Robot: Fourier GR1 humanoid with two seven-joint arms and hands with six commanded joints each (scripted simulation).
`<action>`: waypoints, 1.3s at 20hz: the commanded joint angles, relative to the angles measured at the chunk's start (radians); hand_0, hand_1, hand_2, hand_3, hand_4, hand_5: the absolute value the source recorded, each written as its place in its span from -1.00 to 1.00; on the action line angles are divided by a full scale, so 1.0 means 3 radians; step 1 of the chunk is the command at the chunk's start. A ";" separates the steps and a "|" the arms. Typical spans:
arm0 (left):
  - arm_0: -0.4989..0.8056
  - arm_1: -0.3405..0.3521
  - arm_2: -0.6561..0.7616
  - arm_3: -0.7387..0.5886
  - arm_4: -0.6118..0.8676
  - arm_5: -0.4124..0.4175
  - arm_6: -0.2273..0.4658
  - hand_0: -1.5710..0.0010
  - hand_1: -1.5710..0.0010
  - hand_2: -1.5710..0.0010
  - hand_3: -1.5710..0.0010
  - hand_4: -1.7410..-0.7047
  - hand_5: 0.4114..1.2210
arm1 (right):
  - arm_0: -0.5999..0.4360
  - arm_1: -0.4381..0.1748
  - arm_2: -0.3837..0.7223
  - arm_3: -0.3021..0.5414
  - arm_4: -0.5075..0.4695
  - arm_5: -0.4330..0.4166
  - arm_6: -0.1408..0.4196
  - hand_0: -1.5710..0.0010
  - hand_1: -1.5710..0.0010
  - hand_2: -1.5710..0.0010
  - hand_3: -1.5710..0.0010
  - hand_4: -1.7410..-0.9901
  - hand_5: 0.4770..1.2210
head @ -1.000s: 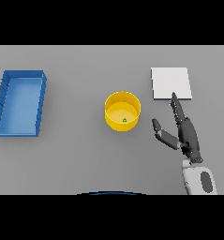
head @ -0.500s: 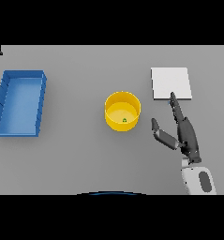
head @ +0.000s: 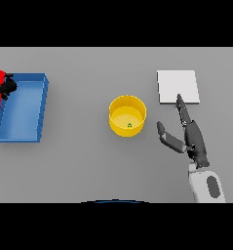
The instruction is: Pick up the red beaker and tilt it to pour out 1 green nut into yellow bowl. Pick up the yellow bowl and place it on the metallic measuring scale.
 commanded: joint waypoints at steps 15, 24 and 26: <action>0.0119 0.0295 -0.0261 -0.0364 -0.0096 -0.0630 -0.0258 0.86 0.88 0.89 0.90 0.99 -0.42 | 0.0069 -0.0049 0.0016 -0.0059 0.0043 0.0001 -0.0022 1.00 1.00 1.00 1.00 0.51 -0.43; 0.0172 0.0257 -0.0167 -0.0425 -0.0071 -0.0443 -0.0550 0.98 0.98 0.98 0.99 0.97 -0.35 | -0.0307 -0.0617 0.0419 -0.0052 0.0724 0.0402 0.0136 1.00 1.00 1.00 1.00 0.47 -0.36; 0.0165 0.0226 -0.0141 -0.0391 -0.0044 -0.0439 -0.0601 0.99 0.99 0.99 0.99 0.97 -0.37 | -0.0577 -0.0844 0.0627 0.0029 0.1084 0.0544 0.0187 1.00 1.00 1.00 1.00 0.40 -0.39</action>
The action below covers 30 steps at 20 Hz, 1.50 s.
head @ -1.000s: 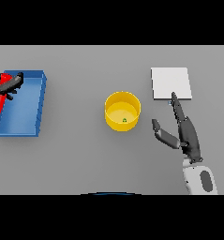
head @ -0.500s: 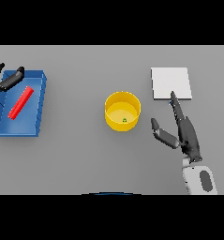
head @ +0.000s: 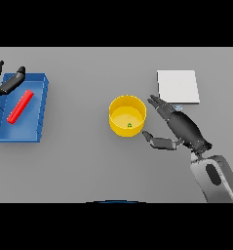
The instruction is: Pick up the red beaker and tilt it to pour out 1 green nut into yellow bowl. Pick up the yellow bowl and place it on the metallic measuring scale.
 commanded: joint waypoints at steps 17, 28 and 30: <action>0.0136 0.0029 0.0013 -0.0127 0.0078 -0.0001 -0.0069 1.00 1.00 1.00 1.00 0.96 -0.32 | -0.1521 -0.0293 0.1243 0.1138 0.1214 0.0850 -0.0488 1.00 1.00 1.00 1.00 0.36 -0.39; 0.0199 0.0126 0.0080 -0.0195 0.0147 -0.0038 -0.0145 1.00 1.00 1.00 1.00 0.98 -0.32 | -0.1806 -0.0093 0.1374 0.1595 0.1263 0.1133 -0.0368 1.00 1.00 1.00 0.98 0.12 -0.17; 0.0180 0.0063 0.0064 -0.0137 0.0133 -0.0037 -0.0162 1.00 1.00 1.00 1.00 0.99 -0.31 | -0.1804 -0.0060 0.1371 0.1612 0.1256 0.1146 -0.0331 0.86 0.88 0.89 0.88 0.02 -0.02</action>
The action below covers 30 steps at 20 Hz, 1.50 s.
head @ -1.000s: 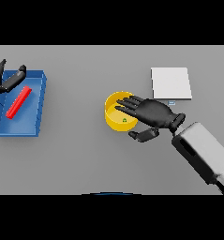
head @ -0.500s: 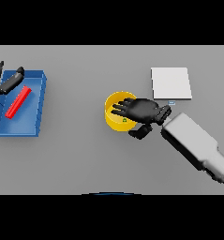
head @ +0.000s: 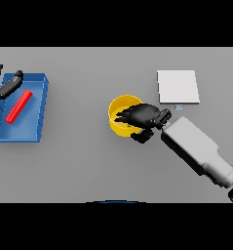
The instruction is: Pick up the red beaker and tilt it to pour out 1 green nut into yellow bowl. Pick up the yellow bowl and place it on the metallic measuring scale.
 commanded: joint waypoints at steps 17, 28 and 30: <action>-0.0041 0.0035 0.0021 0.0045 0.0015 -0.0077 -0.0001 1.00 1.00 1.00 1.00 0.98 -0.30 | -0.0020 -0.0113 -0.0041 -0.0130 -0.0113 -0.0079 -0.0124 -0.95 -0.95 -0.69 -0.68 -0.96 0.97; -0.0033 0.0069 -0.0008 -0.0031 -0.0006 -0.0077 0.0035 1.00 1.00 1.00 1.00 0.98 -0.32 | 0.0006 -0.0465 -0.0472 -0.0716 -0.0310 0.0143 0.0197 -1.00 -1.00 -0.91 -0.48 -1.00 1.00; -0.0039 0.0059 -0.0014 -0.0074 -0.0005 -0.0034 0.0081 1.00 1.00 1.00 1.00 0.97 -0.32 | 0.0019 -0.0472 -0.0490 -0.0745 -0.0296 0.0153 0.0252 -0.99 -1.00 -0.94 -0.48 -1.00 1.00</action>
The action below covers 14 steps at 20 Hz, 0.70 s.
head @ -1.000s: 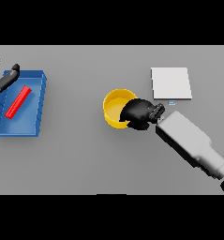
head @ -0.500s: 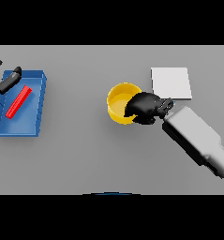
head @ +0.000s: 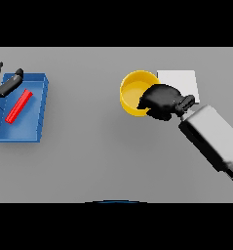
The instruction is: Pick up the red beaker and tilt it to pour out 1 green nut into yellow bowl. Pick up the yellow bowl and place it on the metallic measuring scale.
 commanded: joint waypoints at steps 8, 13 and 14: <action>0.0016 0.0054 -0.0012 -0.0112 -0.0007 0.0071 0.0141 1.00 1.00 1.00 1.00 0.95 -0.24 | -0.0135 -0.0161 -0.0275 0.0485 0.0049 -0.0336 -0.0084 -1.00 -1.00 -0.95 -0.47 -1.00 1.00; 0.0056 0.0083 0.0012 -0.0145 0.0032 0.0060 0.0141 1.00 1.00 1.00 1.00 0.94 -0.19 | -0.0240 -0.0167 -0.0385 0.1006 0.0129 -0.0646 -0.0172 -1.00 -1.00 -0.97 -0.46 -1.00 1.00; 0.0057 0.0061 -0.0003 -0.0117 0.0022 0.0048 0.0141 1.00 1.00 1.00 1.00 0.95 -0.20 | -0.0233 -0.0181 -0.0400 0.1046 0.0126 -0.0655 -0.0176 -1.00 -1.00 -0.96 -0.46 -1.00 1.00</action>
